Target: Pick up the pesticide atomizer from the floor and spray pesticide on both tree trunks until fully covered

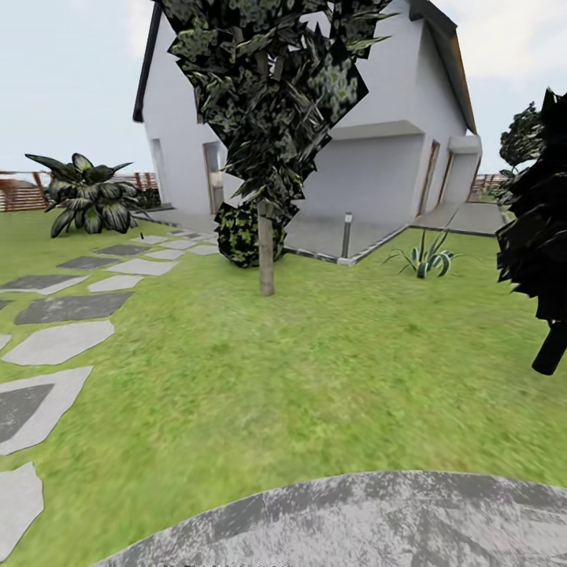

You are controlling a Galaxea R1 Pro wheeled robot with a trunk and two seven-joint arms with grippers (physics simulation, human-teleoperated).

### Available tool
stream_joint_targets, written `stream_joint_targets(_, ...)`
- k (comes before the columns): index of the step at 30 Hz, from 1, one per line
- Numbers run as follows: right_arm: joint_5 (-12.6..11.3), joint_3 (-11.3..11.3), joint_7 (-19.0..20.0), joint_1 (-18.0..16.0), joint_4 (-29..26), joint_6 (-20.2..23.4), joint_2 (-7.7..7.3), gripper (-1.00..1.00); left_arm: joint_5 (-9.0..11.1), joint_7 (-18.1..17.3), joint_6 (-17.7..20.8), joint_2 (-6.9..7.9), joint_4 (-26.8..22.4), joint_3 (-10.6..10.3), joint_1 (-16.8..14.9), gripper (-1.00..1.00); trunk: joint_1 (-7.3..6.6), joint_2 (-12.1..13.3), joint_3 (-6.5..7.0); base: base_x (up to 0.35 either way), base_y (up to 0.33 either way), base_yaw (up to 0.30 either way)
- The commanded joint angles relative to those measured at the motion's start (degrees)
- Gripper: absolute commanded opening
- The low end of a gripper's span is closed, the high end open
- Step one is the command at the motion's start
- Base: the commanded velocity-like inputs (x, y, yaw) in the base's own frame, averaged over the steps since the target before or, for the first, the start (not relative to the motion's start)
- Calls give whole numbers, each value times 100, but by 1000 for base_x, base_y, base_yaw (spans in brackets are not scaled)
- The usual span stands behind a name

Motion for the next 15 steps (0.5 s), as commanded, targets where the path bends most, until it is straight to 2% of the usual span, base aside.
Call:
stream_joint_targets(1, 3, 2, -1, 0, 0, 0, 2, 100, 0, 0, 0, 1, 0, 1, 0, 100, 23, -42, -24, 0, 0, 270)
stream_joint_targets(6, 9, 3, 0, 0, 0, 0, 3, 100, 13, 14, 0, 14, 0, 3, -2, 100, 133, -242, -139, 0, 0, 263)
stream_joint_targets(12, 14, 11, 0, 0, 6, 0, 4, 100, 206, 10, -8, 17, 0, 65, -1, 100, 264, -483, -280, 0, 0, 257)
stream_joint_targets(15, 15, 12, 0, 0, 8, 0, 4, 100, 228, 9, -8, 17, 0, 70, 0, 100, 330, -603, -350, 0, 0, 256)
